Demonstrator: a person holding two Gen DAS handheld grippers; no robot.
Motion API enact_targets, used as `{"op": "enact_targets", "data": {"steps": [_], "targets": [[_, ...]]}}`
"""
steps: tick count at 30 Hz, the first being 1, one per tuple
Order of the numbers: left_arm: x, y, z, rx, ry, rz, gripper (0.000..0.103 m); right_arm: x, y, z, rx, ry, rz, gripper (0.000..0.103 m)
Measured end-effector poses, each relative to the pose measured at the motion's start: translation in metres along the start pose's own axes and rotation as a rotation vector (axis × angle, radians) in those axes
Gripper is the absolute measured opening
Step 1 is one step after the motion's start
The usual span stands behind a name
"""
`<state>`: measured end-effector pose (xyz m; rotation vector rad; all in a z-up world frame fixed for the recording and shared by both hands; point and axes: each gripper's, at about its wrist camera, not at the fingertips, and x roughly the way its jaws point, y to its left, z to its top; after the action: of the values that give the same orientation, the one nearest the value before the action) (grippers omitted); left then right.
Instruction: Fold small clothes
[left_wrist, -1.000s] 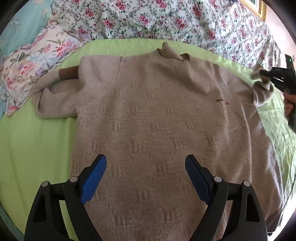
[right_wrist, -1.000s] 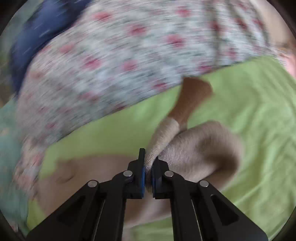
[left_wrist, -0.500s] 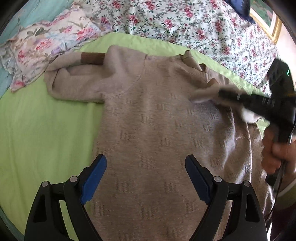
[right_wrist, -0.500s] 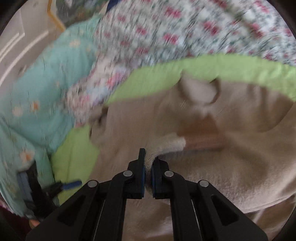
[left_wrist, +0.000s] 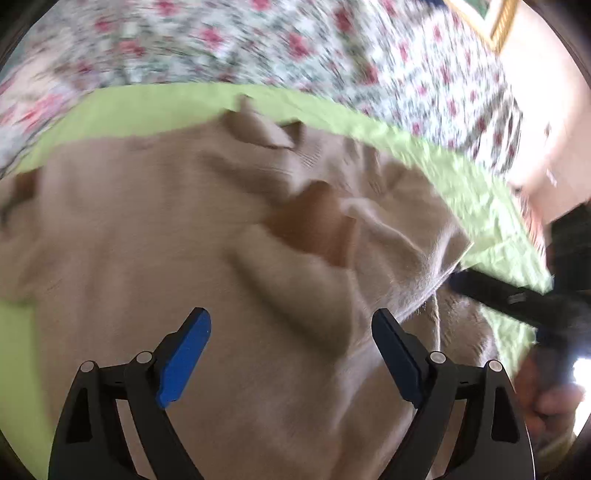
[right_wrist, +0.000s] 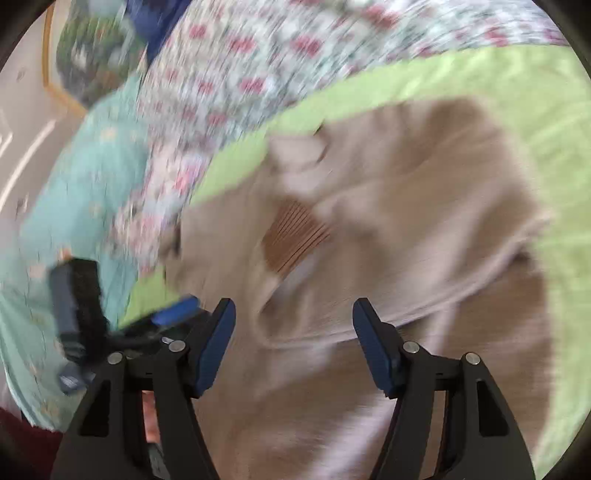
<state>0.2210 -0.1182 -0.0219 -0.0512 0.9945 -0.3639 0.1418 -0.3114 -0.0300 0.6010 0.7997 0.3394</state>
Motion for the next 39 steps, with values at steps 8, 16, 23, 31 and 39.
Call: {"op": "enact_targets", "data": {"steps": [8,16,23,31,39], "targets": [[0.014,0.045,0.009,-0.122,-0.057,0.184,0.074,-0.053,-0.019,0.012,0.056,-0.167,-0.03,0.067],[0.015,0.091,-0.001,-0.248,-0.07,0.007,0.072,-0.056,-0.019,0.017,0.055,-0.206,-0.059,0.067],[-0.012,0.09,0.0,-0.145,-0.174,0.003,0.004,-0.076,-0.039,0.035,0.076,-0.245,-0.172,0.067],[-0.011,0.142,0.006,-0.245,-0.176,0.055,0.004,-0.041,-0.074,0.083,0.086,-0.175,-0.299,0.067],[-0.013,0.137,0.0,-0.221,-0.164,0.068,0.004,0.045,-0.097,0.094,0.074,0.045,-0.327,0.009]]}}
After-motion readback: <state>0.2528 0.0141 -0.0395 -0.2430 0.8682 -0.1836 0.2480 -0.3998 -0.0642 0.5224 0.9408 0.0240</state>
